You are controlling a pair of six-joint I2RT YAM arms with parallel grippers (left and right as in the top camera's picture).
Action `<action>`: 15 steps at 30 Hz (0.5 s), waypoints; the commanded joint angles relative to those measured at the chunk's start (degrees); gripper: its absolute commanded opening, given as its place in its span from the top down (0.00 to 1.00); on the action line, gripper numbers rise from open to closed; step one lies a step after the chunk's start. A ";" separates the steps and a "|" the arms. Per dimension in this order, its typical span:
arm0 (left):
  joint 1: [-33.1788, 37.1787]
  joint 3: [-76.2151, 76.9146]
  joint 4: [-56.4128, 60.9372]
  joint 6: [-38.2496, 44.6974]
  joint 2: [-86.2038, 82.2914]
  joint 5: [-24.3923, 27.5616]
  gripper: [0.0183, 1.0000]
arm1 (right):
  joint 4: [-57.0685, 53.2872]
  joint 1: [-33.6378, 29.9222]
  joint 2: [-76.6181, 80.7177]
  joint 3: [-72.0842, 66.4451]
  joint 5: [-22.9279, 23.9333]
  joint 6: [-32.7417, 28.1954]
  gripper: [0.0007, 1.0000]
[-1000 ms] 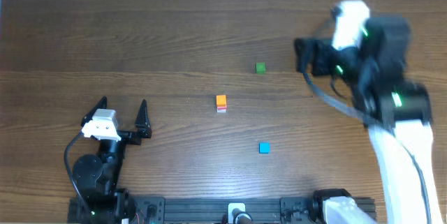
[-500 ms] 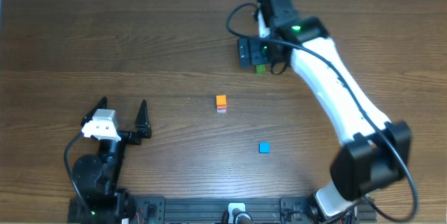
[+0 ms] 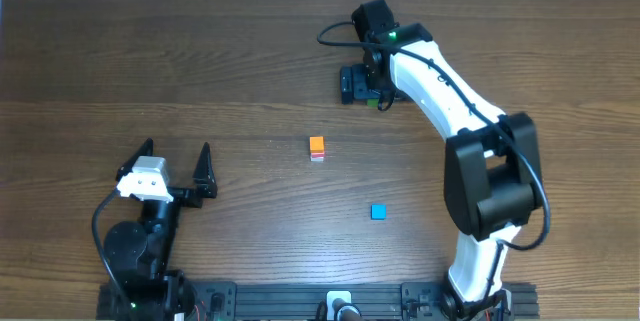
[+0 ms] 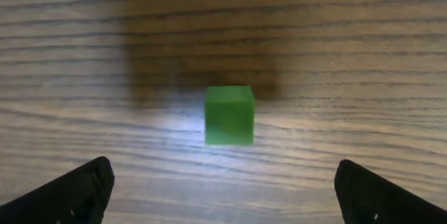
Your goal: Stack Cubes
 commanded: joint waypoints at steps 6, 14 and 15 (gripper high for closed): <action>-0.26 -0.26 -0.02 0.83 -0.42 0.55 0.00 | 1.75 -0.72 4.26 1.81 1.18 1.92 0.01; -0.26 -0.26 -0.02 0.83 -0.42 0.55 0.00 | 4.33 -0.74 6.10 1.86 1.55 1.95 0.09; -0.26 -0.26 -0.02 0.83 -0.42 0.55 0.00 | 4.39 -0.76 6.10 1.86 1.62 1.95 0.11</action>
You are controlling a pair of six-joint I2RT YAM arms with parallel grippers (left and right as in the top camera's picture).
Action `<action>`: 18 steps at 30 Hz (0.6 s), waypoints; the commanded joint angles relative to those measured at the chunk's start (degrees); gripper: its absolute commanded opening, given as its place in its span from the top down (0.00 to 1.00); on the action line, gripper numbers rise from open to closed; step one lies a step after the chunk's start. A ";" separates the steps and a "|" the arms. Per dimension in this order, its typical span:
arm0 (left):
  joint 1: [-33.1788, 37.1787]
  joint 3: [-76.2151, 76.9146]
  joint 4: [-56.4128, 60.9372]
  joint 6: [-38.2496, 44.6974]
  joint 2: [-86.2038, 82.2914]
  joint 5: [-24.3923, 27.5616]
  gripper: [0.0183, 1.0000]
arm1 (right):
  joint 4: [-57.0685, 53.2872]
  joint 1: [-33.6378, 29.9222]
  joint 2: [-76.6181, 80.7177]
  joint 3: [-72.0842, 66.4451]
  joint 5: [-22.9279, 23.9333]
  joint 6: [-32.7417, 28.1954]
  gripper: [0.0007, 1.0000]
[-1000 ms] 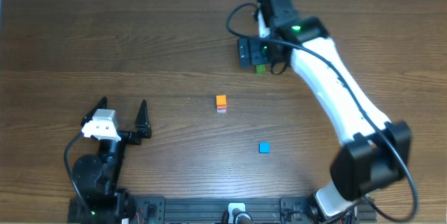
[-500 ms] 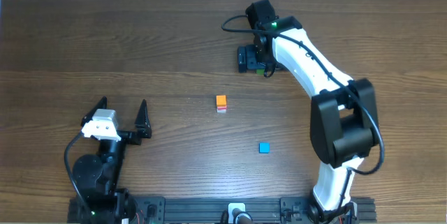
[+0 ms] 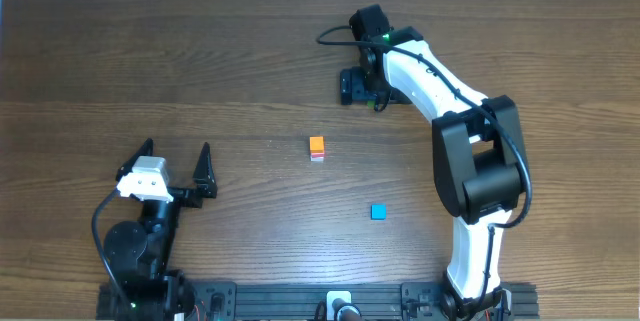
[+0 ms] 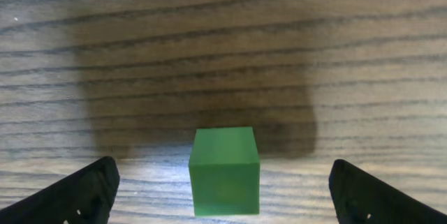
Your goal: Stack Cubes
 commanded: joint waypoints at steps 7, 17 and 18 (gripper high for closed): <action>-0.26 -0.28 -0.02 0.83 -0.42 0.52 0.00 | 0.46 -0.33 0.76 1.33 1.77 0.37 0.27; -0.26 -0.28 -0.02 0.83 -0.42 0.55 0.00 | 0.48 -0.33 2.49 1.33 1.77 0.37 0.37; -0.26 -0.28 -0.02 0.83 -0.42 0.52 0.00 | 0.48 -0.33 2.49 1.33 1.77 0.37 0.39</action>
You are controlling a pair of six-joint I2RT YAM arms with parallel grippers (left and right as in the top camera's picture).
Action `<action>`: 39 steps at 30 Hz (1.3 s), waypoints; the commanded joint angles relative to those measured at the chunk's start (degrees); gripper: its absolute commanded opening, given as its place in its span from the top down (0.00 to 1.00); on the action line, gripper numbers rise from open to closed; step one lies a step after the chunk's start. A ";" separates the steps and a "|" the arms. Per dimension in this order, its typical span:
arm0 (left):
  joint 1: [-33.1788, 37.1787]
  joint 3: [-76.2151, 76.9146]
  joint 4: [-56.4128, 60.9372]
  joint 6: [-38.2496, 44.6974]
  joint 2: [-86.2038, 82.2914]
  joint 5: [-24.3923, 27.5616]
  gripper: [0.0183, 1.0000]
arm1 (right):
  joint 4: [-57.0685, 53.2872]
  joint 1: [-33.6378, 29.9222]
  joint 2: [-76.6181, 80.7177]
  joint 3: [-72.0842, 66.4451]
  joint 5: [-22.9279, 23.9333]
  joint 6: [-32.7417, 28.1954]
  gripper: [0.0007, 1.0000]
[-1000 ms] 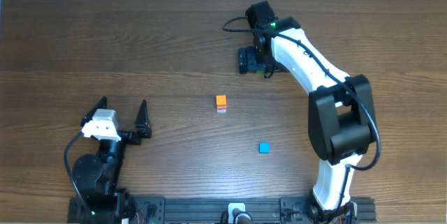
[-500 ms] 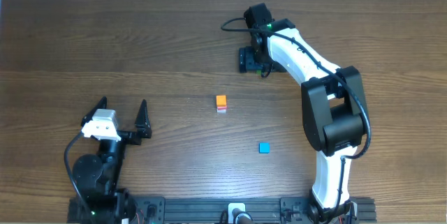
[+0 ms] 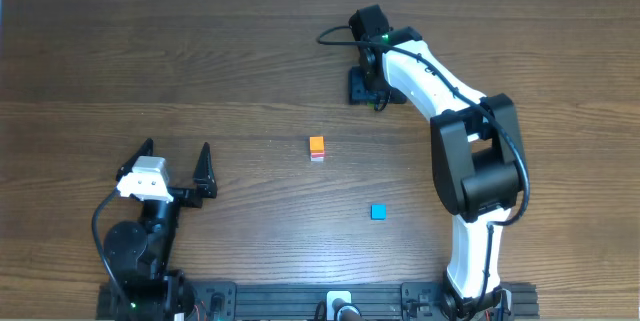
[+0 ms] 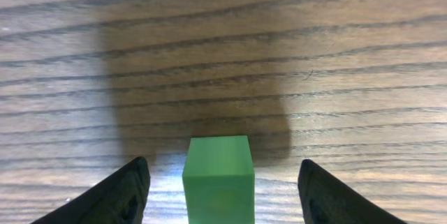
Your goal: Stack Cubes
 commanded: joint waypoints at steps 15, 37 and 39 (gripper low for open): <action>-0.28 -0.26 -0.02 0.83 -0.42 0.55 0.00 | 0.24 -0.26 1.70 1.22 0.87 0.26 0.75; -0.28 -0.26 -0.02 0.83 -0.42 0.55 0.00 | -23.08 11.89 -7.17 18.40 0.63 5.14 0.96; -0.28 -0.26 -0.02 0.83 -0.42 0.55 0.00 | -24.55 14.60 -8.46 18.40 0.61 7.21 0.98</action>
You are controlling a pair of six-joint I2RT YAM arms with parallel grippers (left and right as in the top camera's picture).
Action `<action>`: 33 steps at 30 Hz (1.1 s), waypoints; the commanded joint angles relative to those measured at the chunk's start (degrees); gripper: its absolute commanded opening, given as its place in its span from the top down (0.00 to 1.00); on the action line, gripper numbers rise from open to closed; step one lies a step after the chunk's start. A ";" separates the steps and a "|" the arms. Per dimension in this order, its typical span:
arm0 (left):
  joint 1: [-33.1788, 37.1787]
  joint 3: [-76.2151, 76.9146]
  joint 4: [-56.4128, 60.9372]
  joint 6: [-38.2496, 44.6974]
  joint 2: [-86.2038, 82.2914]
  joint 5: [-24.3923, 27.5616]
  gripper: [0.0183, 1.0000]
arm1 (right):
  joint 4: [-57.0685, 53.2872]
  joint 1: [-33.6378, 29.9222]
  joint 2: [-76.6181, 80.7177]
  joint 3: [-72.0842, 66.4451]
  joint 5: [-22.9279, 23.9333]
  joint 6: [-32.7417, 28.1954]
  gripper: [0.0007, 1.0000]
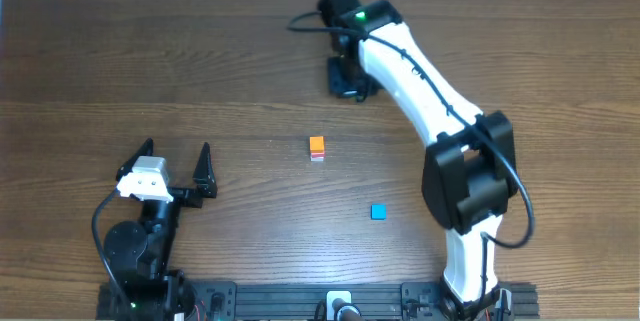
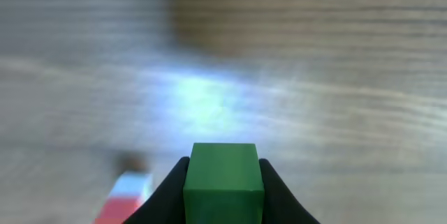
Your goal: Stack Cubes
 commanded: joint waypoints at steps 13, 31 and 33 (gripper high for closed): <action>-0.26 -0.28 -0.02 0.83 -0.42 0.55 0.00 | -1.62 15.10 -6.49 -3.21 -2.32 11.89 0.99; -0.26 -0.28 -0.02 0.83 -0.42 0.52 0.00 | -1.14 14.78 -8.98 -11.17 1.16 17.09 0.99; -0.26 -0.28 -0.02 0.83 -0.42 0.55 0.00 | -0.15 14.73 -8.98 -12.00 1.16 17.31 0.99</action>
